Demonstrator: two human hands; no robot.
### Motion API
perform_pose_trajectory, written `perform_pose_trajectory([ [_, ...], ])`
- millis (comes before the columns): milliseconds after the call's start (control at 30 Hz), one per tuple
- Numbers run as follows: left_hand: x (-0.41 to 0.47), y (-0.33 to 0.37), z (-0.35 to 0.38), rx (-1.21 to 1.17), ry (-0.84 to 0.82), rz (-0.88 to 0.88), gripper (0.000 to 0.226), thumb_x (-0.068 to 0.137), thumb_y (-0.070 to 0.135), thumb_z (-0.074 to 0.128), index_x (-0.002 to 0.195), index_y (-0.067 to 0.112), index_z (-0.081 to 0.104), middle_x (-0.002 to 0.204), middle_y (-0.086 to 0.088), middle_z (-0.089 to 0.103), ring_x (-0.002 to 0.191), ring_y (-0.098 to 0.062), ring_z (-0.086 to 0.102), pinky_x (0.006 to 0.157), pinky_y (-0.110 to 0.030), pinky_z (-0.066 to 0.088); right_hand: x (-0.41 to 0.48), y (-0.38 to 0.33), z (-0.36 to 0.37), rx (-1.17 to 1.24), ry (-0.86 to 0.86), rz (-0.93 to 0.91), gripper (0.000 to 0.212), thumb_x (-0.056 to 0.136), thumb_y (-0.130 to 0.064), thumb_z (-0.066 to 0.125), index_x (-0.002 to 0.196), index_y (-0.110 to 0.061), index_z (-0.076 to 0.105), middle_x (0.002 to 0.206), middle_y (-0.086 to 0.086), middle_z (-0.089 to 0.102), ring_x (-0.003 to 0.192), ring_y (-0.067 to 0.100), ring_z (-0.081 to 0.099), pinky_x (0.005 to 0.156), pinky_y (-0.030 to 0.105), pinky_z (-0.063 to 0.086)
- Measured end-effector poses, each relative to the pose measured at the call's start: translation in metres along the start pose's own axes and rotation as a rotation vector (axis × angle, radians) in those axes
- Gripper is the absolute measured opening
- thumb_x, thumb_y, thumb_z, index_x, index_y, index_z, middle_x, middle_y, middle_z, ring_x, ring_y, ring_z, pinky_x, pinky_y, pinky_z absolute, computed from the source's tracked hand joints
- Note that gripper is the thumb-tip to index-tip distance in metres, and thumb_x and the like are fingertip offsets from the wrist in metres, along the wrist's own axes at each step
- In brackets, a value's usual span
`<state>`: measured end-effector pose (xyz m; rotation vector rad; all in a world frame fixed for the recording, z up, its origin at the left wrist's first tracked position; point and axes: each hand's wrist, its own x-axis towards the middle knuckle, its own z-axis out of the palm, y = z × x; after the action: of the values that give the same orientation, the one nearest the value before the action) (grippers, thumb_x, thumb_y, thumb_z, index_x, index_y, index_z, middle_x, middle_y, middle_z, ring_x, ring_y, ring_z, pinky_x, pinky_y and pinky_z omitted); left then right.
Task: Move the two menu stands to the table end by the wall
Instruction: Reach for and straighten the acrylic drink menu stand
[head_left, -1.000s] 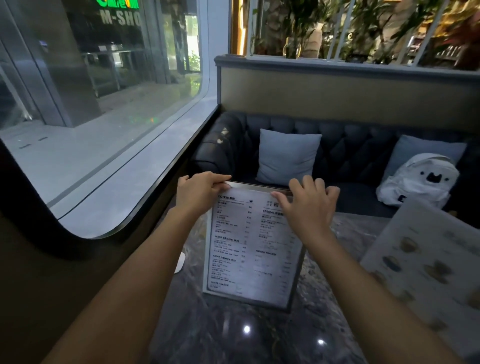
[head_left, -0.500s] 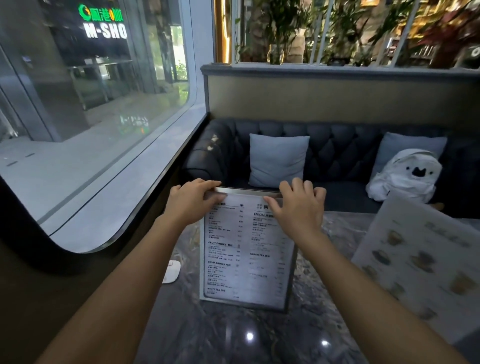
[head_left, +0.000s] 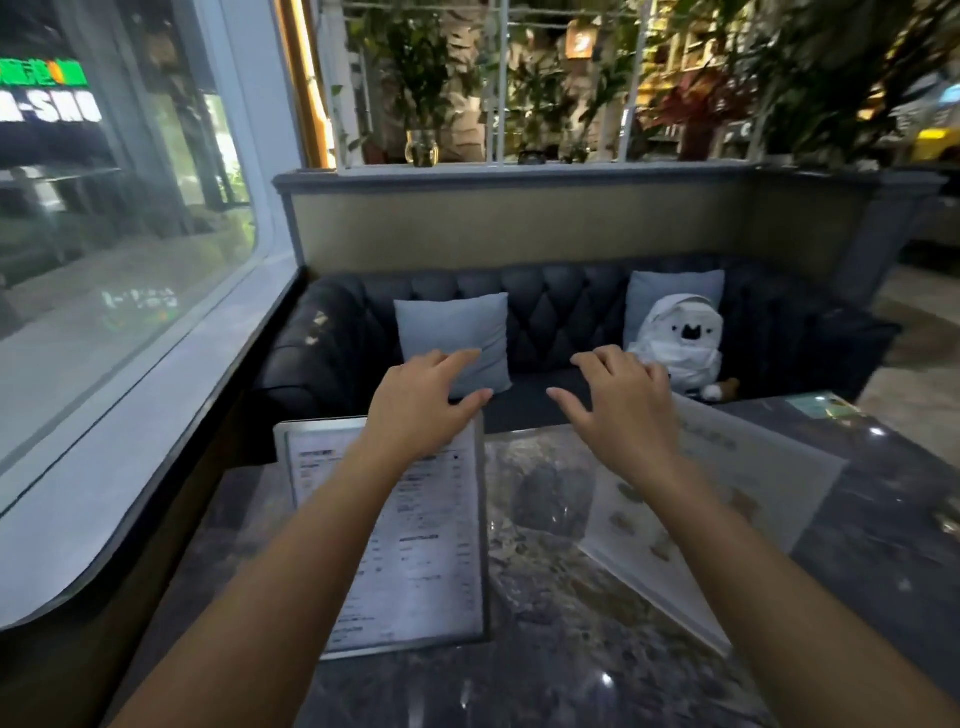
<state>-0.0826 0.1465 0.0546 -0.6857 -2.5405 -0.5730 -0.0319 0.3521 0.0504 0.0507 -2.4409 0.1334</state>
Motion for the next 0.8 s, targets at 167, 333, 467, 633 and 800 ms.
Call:
perform_pose_trajectory([
  [167, 0.024, 0.053, 0.031, -0.082, -0.067, 0.135, 0.048, 0.085, 0.044, 0.053, 0.129, 0.025, 0.046, 0.123, -0.007, 0.061, 0.11, -0.027, 0.054, 0.088, -0.043, 0.045, -0.023, 0.056, -0.028, -0.089, 0.021, 0.128, 0.036, 0.083, -0.034, 0.062, 0.106, -0.006, 0.059, 0.102, 0.016, 0.065, 0.093, 0.035, 0.059, 0.08, 0.044, 0.04],
  [333, 0.043, 0.096, 0.066, -0.106, -0.127, 0.292, 0.047, 0.088, 0.037, 0.052, 0.132, 0.021, 0.044, 0.136, -0.007, 0.052, 0.123, -0.026, 0.047, 0.098, -0.041, 0.039, -0.049, 0.097, -0.041, -0.171, 0.008, 0.232, 0.036, 0.081, -0.028, 0.064, 0.108, -0.005, 0.059, 0.101, 0.02, 0.065, 0.092, 0.038, 0.06, 0.079, 0.045, 0.042],
  [467, 0.054, 0.117, 0.096, -0.026, -0.235, 0.396, 0.051, 0.094, 0.031, 0.041, 0.142, 0.024, 0.023, 0.154, -0.003, 0.023, 0.141, -0.024, 0.019, 0.113, -0.045, 0.023, -0.064, 0.121, -0.043, -0.198, -0.035, 0.263, 0.023, 0.086, -0.026, 0.058, 0.101, -0.009, 0.063, 0.095, 0.016, 0.065, 0.089, 0.036, 0.057, 0.074, 0.041, 0.038],
  [633, 0.058, 0.127, 0.117, 0.036, -0.438, 0.371, 0.049, 0.098, 0.028, 0.029, 0.143, 0.033, 0.01, 0.157, 0.002, 0.012, 0.143, -0.023, 0.005, 0.115, -0.046, 0.006, -0.071, 0.137, -0.037, -0.077, -0.078, 0.278, 0.018, 0.09, -0.016, 0.052, 0.1, -0.012, 0.067, 0.091, 0.014, 0.066, 0.087, 0.036, 0.058, 0.068, 0.039, 0.035],
  [800, 0.062, 0.129, 0.11, -0.036, -0.284, 0.381, 0.04, 0.096, 0.019, 0.037, 0.134, 0.031, 0.039, 0.13, -0.003, 0.052, 0.128, -0.02, 0.037, 0.114, -0.043, 0.006, -0.069, 0.143, -0.03, 0.021, -0.024, 0.313, 0.022, 0.081, -0.001, 0.055, 0.094, -0.011, 0.07, 0.088, 0.015, 0.069, 0.085, 0.037, 0.06, 0.071, 0.042, 0.039],
])
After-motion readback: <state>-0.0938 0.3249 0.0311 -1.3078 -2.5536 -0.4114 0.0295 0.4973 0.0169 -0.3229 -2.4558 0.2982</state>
